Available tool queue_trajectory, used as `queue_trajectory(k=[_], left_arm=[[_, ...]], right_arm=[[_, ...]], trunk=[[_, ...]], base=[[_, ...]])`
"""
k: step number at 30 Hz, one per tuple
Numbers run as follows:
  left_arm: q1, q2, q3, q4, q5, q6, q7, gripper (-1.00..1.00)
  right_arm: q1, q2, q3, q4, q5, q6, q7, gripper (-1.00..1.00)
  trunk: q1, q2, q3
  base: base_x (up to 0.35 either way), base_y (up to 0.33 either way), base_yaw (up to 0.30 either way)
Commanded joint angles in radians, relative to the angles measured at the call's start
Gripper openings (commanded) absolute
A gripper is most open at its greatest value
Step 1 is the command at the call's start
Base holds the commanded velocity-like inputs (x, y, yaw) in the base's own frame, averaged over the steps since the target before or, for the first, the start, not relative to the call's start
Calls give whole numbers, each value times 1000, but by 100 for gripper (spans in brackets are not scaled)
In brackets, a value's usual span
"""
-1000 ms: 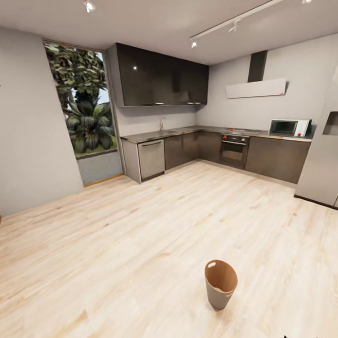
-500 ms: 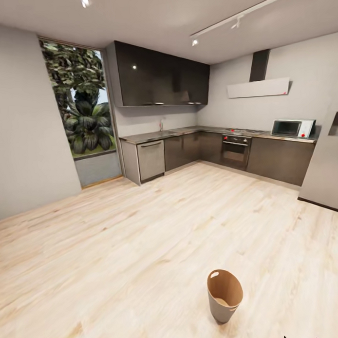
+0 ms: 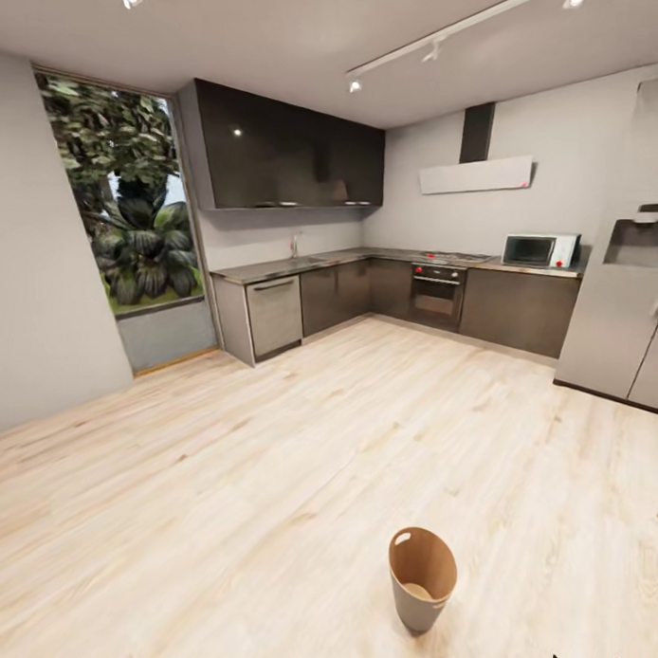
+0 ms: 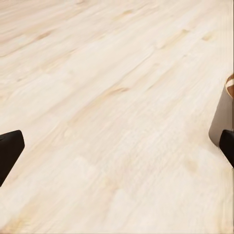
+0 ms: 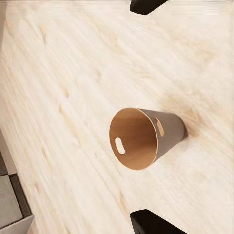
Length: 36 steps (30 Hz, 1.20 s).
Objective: Put the three can of soda from the living room inside the tash can in the kitchen.
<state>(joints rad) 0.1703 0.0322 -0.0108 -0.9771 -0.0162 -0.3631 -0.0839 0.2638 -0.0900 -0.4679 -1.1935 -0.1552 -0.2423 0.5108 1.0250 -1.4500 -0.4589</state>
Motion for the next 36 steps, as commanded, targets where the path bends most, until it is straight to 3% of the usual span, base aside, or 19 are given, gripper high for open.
queue_trajectory(k=[1, 17, 26, 30, 33, 36], left_arm=[[0, 0, 0, 0, 0, 1, -1, 100], [0, 0, 0, 0, 0, 0, 2, 100], [0, -1, 0, 8, 1, -1, 4, 100], [0, -2, 3, 24, 1, -1, 6, 100], [0, -3, 5, 34, 2, 0, 6, 100], [0, -5, 6, 43, 2, 0, 7, 100]], right_arm=[[0, 0, 0, 0, 0, 0, 0, 100], [0, 1, 0, 8, 2, 0, 0, 100], [-11, -5, -1, 6, 2, 10, 0, 100], [-68, -14, -2, -24, 6, 131, 0, 100], [-129, -29, -3, -35, 20, 298, -1, 100], [-226, -64, -3, -37, 66, 478, -1, 100]], trunk=[[0, 0, 1], [0, 0, 3], [0, 0, 3], [0, 0, 3], [0, 0, 3], [0, 0, 3]], base=[[226, 44, -184], [288, 69, -46], [78, 19, -1], [14, 3, 0], [6, 1, 0], [3, 1, 0]])
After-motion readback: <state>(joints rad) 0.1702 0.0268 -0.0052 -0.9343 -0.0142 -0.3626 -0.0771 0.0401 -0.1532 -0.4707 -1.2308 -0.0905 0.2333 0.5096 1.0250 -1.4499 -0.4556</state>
